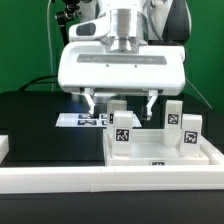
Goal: Assemble square table
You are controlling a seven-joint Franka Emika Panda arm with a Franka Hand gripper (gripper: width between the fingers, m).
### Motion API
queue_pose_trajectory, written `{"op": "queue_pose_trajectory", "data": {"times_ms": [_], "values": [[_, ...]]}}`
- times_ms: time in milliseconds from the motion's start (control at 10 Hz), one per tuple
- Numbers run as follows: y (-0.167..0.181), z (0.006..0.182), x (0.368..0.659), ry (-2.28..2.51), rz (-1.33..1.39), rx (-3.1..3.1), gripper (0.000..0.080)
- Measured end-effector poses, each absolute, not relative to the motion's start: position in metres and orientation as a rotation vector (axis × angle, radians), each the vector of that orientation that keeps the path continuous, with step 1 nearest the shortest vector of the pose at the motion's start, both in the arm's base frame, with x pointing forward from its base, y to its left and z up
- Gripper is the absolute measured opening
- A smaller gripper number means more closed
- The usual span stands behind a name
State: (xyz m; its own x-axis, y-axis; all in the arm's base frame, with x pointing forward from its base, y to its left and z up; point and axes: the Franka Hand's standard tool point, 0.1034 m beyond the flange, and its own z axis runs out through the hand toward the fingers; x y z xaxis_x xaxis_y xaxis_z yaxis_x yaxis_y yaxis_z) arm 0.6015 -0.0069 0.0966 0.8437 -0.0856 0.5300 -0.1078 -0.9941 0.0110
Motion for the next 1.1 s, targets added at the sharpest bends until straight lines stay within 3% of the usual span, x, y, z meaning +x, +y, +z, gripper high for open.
{"op": "queue_pose_trajectory", "data": {"times_ms": [200,500,600,1100], "values": [[-0.005,0.111,0.607,-0.159,0.827,3.001,0.0649],[-0.004,0.104,0.603,-0.160,0.765,3.024,0.0649],[-0.004,0.095,0.601,-0.169,0.605,3.079,0.0649],[0.000,0.086,0.597,-0.184,0.086,3.199,0.0649]]}}
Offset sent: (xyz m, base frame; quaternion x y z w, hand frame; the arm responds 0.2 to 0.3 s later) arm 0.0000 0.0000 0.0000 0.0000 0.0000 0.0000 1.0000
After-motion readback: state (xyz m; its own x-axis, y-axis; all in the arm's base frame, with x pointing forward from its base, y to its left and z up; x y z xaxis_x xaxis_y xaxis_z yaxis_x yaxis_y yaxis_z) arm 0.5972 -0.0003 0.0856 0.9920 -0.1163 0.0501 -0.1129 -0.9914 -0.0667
